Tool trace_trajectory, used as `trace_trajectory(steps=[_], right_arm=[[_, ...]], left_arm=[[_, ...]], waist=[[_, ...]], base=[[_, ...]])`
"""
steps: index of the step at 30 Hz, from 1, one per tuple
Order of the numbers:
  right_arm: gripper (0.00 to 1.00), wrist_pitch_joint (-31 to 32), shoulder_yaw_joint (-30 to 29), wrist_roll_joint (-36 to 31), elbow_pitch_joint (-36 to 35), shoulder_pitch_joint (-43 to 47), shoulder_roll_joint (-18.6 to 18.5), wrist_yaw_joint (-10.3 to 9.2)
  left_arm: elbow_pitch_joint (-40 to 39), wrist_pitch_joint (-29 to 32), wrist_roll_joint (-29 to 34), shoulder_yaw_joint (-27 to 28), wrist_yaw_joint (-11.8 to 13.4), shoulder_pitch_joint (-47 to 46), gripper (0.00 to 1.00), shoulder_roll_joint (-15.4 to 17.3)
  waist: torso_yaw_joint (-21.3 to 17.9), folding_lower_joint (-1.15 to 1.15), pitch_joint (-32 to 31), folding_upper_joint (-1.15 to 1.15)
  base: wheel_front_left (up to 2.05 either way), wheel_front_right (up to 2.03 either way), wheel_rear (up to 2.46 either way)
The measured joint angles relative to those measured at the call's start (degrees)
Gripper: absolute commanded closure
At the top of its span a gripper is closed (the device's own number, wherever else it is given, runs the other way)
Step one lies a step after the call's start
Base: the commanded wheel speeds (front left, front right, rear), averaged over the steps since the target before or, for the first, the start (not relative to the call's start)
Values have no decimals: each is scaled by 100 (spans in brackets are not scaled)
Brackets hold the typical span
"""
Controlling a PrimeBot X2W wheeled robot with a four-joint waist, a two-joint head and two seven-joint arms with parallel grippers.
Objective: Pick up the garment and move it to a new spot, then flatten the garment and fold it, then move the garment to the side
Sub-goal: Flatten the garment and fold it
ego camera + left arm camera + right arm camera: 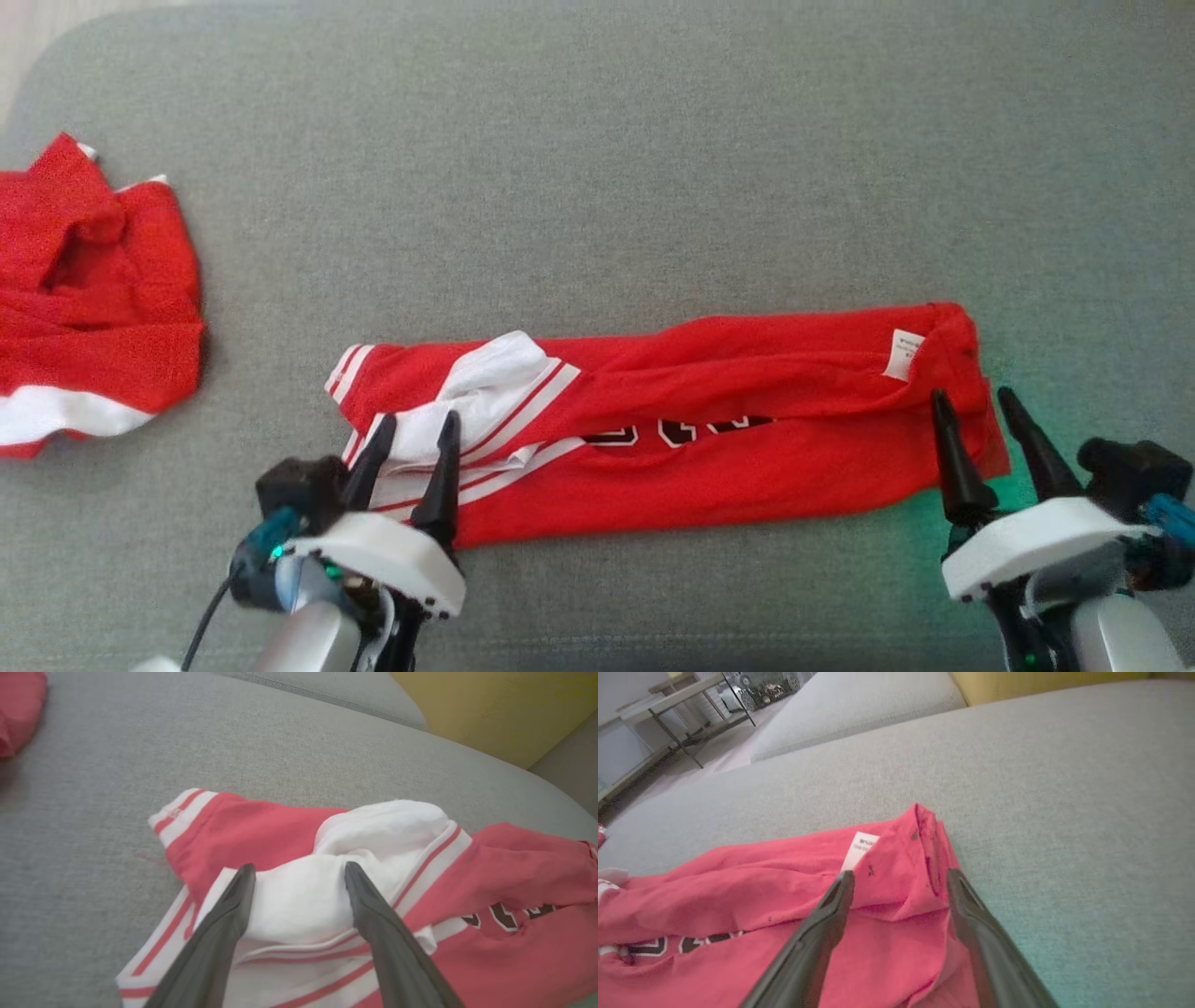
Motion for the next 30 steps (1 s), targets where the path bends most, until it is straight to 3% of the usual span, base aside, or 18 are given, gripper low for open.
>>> trace_trajectory(steps=[15, 30], right_arm=[[0, -343, 22, -778, -1247, 80, 103, 0], [0, -259, 58, -848, -1340, 514, 186, 0]], left_arm=[[-1551, -272, 643, 910, 691, 347, 0, 167], [-1717, -255, 821, 905, 694, 1086, 0, 313]], waist=[[27, 0, -650, 0], [-17, 0, -1052, 0]], base=[[0, 0, 0], [0, 0, 0]])
